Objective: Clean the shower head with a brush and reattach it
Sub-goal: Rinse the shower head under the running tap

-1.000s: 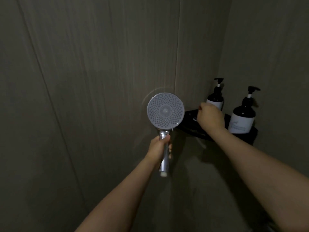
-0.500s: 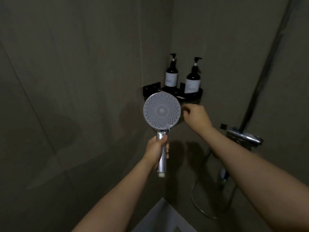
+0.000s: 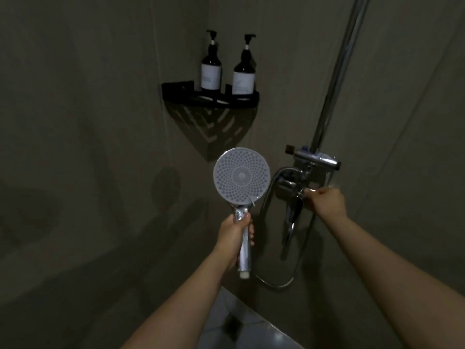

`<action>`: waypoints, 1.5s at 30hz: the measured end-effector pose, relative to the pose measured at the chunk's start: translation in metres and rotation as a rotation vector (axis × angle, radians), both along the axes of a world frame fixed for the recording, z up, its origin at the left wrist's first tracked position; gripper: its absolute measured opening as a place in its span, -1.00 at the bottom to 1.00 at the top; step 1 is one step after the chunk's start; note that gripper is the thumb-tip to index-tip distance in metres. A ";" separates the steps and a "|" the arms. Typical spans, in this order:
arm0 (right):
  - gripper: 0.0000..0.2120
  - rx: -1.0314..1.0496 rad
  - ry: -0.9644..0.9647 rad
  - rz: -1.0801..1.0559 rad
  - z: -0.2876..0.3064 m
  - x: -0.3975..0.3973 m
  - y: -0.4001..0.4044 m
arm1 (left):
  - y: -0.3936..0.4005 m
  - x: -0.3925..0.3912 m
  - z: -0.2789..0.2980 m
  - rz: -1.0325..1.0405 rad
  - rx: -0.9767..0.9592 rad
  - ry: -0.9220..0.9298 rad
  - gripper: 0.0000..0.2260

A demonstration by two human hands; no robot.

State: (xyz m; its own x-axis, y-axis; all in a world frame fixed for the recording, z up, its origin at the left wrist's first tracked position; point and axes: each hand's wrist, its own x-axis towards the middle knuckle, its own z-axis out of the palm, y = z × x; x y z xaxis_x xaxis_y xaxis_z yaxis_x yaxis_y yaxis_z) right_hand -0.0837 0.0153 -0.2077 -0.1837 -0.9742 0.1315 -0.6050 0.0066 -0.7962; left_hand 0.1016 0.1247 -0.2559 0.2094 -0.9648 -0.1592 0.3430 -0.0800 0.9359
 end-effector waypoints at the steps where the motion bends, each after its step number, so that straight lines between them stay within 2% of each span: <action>1: -0.69 0.024 0.003 -0.009 -0.017 -0.005 -0.003 | 0.000 -0.004 -0.013 0.000 -0.002 0.003 -0.87; 5: -0.65 0.109 0.045 -0.005 -0.085 -0.014 -0.022 | -0.006 -0.012 -0.067 -0.015 -0.041 -0.021 -0.86; 10: -0.79 0.034 -0.099 0.119 -0.142 0.004 -0.047 | -0.013 -0.015 -0.131 -0.012 -0.104 0.005 -0.88; 12: -0.85 -0.044 -0.217 0.122 -0.151 0.010 -0.054 | -0.013 -0.016 -0.156 -0.006 -0.126 -0.003 -0.88; 17: -0.79 -0.093 -0.462 0.187 -0.160 0.016 -0.063 | -0.015 -0.018 -0.210 0.003 -0.166 -0.011 -0.88; 20: -0.88 -0.086 -0.532 0.189 -0.159 0.018 -0.063 | -0.023 -0.022 -0.235 0.009 -0.189 0.004 -0.84; 31: -0.79 -0.156 -0.515 0.098 -0.161 0.025 -0.084 | -0.053 -0.038 -0.273 0.014 -0.191 -0.003 -0.83; 39: -0.82 -0.109 -0.674 0.096 -0.155 0.028 -0.080 | -0.067 -0.049 -0.290 0.015 -0.167 0.020 -0.82; 45: -0.74 -0.107 -0.647 0.088 -0.153 0.028 -0.077 | -0.073 -0.054 -0.310 0.005 -0.134 -0.016 -0.84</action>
State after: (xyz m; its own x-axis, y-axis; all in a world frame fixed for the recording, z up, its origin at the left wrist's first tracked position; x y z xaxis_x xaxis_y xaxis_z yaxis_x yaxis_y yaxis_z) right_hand -0.0553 -0.0615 -0.3605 -0.1783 -0.9768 0.1184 0.0011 -0.1206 -0.9927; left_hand 0.0474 0.0515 -0.5661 0.2158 -0.9761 -0.0255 0.3279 0.0479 0.9435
